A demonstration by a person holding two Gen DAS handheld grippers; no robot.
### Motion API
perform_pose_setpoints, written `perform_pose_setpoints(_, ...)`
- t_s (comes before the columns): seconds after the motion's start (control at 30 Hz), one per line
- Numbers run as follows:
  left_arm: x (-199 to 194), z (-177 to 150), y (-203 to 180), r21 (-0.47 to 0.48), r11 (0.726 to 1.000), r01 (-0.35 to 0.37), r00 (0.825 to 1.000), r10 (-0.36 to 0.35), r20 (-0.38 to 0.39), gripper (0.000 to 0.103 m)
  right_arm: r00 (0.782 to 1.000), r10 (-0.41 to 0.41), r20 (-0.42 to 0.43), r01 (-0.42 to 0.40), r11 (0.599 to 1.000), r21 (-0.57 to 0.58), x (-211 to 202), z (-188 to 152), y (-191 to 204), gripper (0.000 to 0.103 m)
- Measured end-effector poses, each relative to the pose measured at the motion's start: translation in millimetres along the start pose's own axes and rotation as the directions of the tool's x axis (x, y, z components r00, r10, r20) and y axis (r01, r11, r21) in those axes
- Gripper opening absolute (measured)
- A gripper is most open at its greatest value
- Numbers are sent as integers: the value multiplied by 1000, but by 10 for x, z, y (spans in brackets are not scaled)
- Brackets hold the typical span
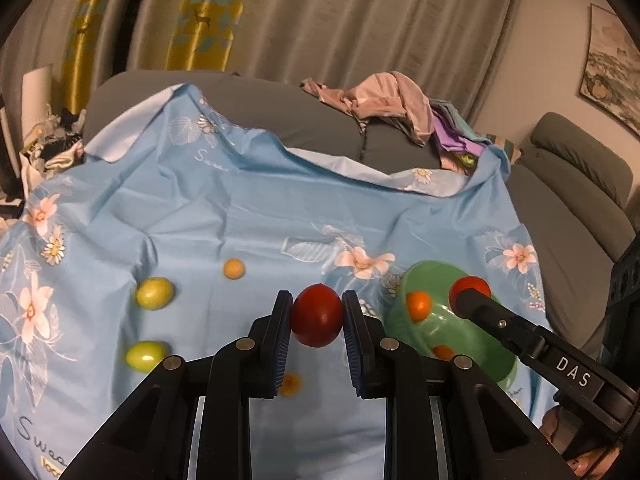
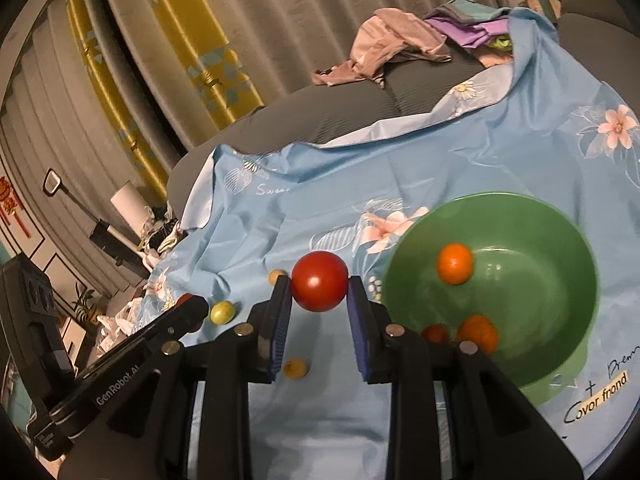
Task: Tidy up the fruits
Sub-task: 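Lift the red tomato with the right gripper and carry it over the green bowl, then lower the red tomato into the green bowl and open the right gripper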
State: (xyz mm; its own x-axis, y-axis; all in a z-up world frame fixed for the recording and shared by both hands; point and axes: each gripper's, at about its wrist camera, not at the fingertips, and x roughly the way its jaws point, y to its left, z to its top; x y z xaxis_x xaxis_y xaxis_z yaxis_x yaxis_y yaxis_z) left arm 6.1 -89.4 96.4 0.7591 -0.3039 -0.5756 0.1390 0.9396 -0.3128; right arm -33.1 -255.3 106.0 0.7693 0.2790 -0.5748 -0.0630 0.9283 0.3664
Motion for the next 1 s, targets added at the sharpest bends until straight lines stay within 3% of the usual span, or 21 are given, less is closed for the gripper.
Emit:
perform_pose_setpoints(0.63, 200, 221, -704, 160, 976, 145, 989, -139, -44, 25, 993, -92, 75, 86, 993, 83, -246, 94, -348, 30)
perform_pose_setpoints(0.77, 252, 273, -815, 198, 956, 215, 976, -206, -62, 25, 992, -104, 76, 96, 991, 97, -266, 95, -393, 30)
perform_pose_setpoints(1.0, 423, 229, -920, 205, 944, 260, 964, -242, -109, 25, 987, -140, 80, 129, 983, 131, -278, 109, -501, 30)
